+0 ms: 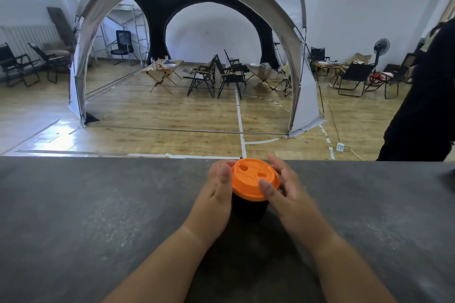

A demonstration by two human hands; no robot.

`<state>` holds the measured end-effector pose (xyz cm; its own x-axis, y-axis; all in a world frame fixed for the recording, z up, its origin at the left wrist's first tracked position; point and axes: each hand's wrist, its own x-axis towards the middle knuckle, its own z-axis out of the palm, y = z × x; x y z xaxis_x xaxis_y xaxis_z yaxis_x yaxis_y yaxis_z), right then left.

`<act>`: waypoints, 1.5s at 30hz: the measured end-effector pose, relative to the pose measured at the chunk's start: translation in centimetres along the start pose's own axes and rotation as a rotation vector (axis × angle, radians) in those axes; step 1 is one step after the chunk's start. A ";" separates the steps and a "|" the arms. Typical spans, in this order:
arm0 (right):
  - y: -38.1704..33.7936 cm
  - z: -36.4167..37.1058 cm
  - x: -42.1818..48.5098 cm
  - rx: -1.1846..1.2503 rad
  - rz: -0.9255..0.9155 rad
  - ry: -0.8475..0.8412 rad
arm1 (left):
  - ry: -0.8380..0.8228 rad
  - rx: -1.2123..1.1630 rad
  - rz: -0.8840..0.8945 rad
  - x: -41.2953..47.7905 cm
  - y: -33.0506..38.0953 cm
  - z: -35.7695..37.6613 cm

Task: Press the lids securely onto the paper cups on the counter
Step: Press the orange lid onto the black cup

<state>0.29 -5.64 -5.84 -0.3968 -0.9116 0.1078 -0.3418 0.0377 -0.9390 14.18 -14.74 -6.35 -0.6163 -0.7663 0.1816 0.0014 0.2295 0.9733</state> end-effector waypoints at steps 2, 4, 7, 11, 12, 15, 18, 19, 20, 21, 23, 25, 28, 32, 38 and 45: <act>0.0 0.2 -0.1 -0.009 -0.007 -0.026 | 0.010 0.024 0.017 -0.1 0.2 0.0; -0.1 0.4 -0.1 -0.052 -0.003 -0.074 | -0.031 0.009 0.018 -0.1 0.7 0.1; -0.3 0.2 0.0 -0.055 0.019 -0.093 | -0.041 -0.009 0.036 -0.1 1.2 0.0; 0.1 0.2 0.1 -0.004 0.013 -0.080 | -0.051 0.012 -0.015 -0.2 0.7 -0.1; 0.1 0.1 0.0 -0.003 0.003 -0.054 | -0.068 -0.005 -0.037 -0.3 0.8 -0.1; -0.3 -0.2 0.0 0.211 -0.017 0.071 | -0.139 -0.209 -0.132 -0.4 1.5 -0.1; 0.1 -0.8 0.5 0.467 -0.011 0.185 | -0.222 -0.333 -0.205 -0.5 1.3 0.1; 0.2 -0.8 0.6 0.509 0.003 0.189 | -0.243 -0.360 -0.218 -0.6 1.2 0.3; 0.3 -0.7 0.7 0.521 0.014 0.177 | -0.254 -0.376 -0.228 -0.7 1.1 0.6; 0.4 -0.5 0.7 0.500 0.021 0.159 | -0.243 -0.387 -0.237 -0.7 1.0 0.8; 0.5 -0.3 0.7 0.410 -0.027 0.140 | -0.168 -0.385 -0.236 -0.6 0.9 0.9; 0.2 -0.3 0.5 0.325 -0.093 0.138 | -0.106 -0.340 -0.230 -0.4 0.7 0.8; -0.3 -0.4 0.5 0.274 -0.099 0.211 | -0.161 -0.315 -0.307 -0.4 0.9 0.7; -0.5 -0.7 0.7 0.679 0.031 0.233 | -0.329 -0.602 -0.446 -0.6 1.5 0.6; -0.1 -1.1 1.0 0.663 0.012 0.198 | -0.209 -0.646 -0.378 -0.5 1.9 0.9; -0.1 -0.6 1.3 0.652 -0.047 0.223 | -0.224 -0.728 -0.501 -0.5 2.4 0.6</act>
<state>-0.72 -6.56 -5.37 -0.5835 -0.7976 0.1526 0.1917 -0.3179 -0.9286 13.97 -13.45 -4.22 -0.8172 -0.5224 -0.2435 0.1424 -0.5924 0.7930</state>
